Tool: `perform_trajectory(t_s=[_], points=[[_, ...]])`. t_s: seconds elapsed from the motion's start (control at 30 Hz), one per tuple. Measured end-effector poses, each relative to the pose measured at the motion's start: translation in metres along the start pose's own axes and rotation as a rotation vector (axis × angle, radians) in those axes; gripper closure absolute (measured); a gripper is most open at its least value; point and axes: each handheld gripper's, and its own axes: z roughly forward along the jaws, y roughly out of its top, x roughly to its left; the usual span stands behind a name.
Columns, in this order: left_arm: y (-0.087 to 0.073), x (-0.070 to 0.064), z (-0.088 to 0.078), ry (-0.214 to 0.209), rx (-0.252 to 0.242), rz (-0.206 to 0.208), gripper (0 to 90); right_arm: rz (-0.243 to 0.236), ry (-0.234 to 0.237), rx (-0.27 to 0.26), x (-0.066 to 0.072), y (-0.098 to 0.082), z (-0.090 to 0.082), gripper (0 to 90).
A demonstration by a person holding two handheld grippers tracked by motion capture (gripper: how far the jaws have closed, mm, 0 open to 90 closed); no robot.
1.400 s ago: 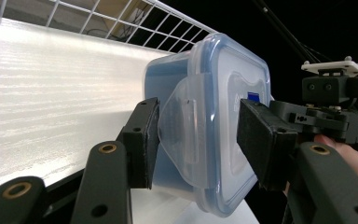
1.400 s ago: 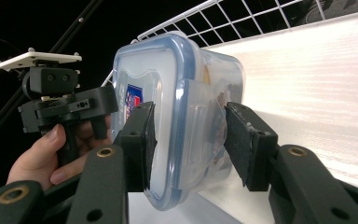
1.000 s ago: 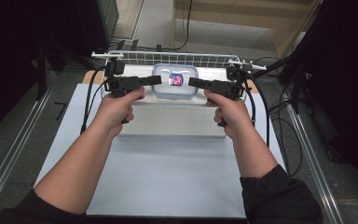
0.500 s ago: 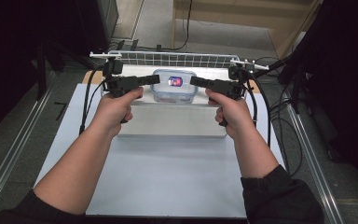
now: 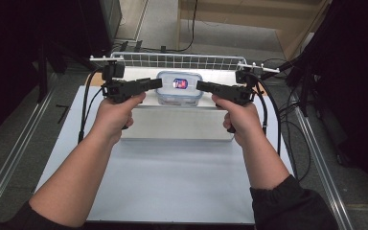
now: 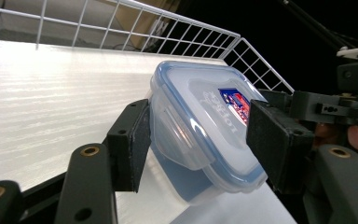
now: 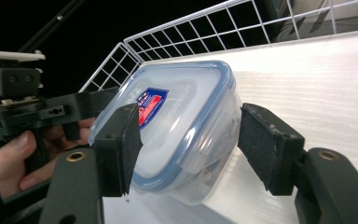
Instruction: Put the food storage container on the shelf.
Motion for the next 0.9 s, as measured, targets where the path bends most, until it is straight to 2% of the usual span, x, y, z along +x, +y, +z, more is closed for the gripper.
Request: perform_trajectory(t_s=[0.03, 0.13, 0.2, 0.43, 0.47, 0.5, 0.67, 0.77, 0.9], points=[[-0.001, -0.002, -0.002, 0.013, -0.001, 0.015, 37.3, -0.023, -0.016, -0.002, 0.003, -0.002, -0.002, 37.5], [-0.004, -0.005, -0.008, 0.037, -0.025, 0.046, 37.0, -0.046, -0.027, -0.005, 0.006, -0.006, -0.005, 37.3], [-0.009, -0.007, -0.013, 0.075, -0.036, 0.085, 36.1, -0.082, -0.052, -0.012, 0.009, -0.01, -0.009, 37.1], [-0.027, -0.008, -0.024, 0.121, -0.071, 0.173, 34.7, -0.198, -0.122, -0.033, 0.017, -0.029, -0.019, 37.2], [-0.029, -0.009, -0.025, 0.133, -0.077, 0.19, 34.6, -0.23, -0.14, -0.041, 0.019, -0.034, -0.022, 37.6], [-0.033, -0.01, -0.027, 0.141, -0.092, 0.208, 34.6, -0.23, -0.14, -0.041, 0.019, -0.034, -0.022, 37.6], [-0.053, -0.016, -0.034, 0.178, -0.151, 0.317, 34.6, -0.297, -0.165, -0.067, 0.021, -0.051, -0.026, 37.8], [-0.068, -0.018, -0.036, 0.185, -0.152, 0.361, 34.5, -0.336, -0.185, -0.082, 0.022, -0.064, -0.026, 35.5], [-0.087, -0.018, -0.039, 0.173, -0.168, 0.394, 31.2, -0.37, -0.198, -0.085, 0.02, -0.082, -0.026, 33.3]])
